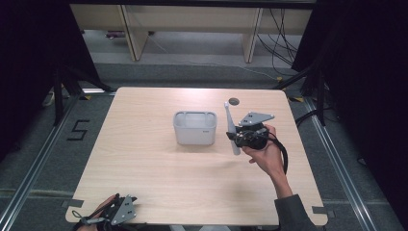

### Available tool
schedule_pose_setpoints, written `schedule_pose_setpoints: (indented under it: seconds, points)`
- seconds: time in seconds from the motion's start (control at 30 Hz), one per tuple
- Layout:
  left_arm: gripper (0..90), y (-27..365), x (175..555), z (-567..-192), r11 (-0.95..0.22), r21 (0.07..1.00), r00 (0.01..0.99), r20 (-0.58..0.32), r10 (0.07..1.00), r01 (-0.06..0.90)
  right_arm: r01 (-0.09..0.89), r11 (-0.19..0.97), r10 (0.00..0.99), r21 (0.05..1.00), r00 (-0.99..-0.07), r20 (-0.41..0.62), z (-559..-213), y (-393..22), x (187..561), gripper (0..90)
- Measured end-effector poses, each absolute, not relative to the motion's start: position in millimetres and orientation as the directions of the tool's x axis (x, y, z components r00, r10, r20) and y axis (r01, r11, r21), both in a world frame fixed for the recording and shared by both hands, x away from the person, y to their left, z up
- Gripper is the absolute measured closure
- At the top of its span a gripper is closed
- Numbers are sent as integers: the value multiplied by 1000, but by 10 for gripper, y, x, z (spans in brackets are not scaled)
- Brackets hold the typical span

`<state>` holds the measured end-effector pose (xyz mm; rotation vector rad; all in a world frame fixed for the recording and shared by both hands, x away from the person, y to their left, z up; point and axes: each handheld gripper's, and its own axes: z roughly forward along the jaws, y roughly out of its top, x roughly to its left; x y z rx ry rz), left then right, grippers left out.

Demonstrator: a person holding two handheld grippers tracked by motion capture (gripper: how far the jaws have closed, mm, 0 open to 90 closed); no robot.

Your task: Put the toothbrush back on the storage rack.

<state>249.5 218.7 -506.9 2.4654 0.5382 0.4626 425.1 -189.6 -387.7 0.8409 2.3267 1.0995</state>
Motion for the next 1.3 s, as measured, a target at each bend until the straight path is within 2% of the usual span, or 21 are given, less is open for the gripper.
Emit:
schedule_pose_setpoints:
  seconds: [0.37,0.77,1.3]
  points:
    - [163,2187,2492,-5070,-757,593,858,205,471,274,361,417,700,834,-713,-41,-3795,-1850,4332,667]
    - [162,2183,2491,-5078,-757,592,860,199,470,277,338,353,728,873,-685,-29,-3653,-1791,4450,667]
    - [162,2185,2490,-5075,-756,594,860,201,469,274,331,326,741,886,-672,-22,-3438,-1709,4624,666]
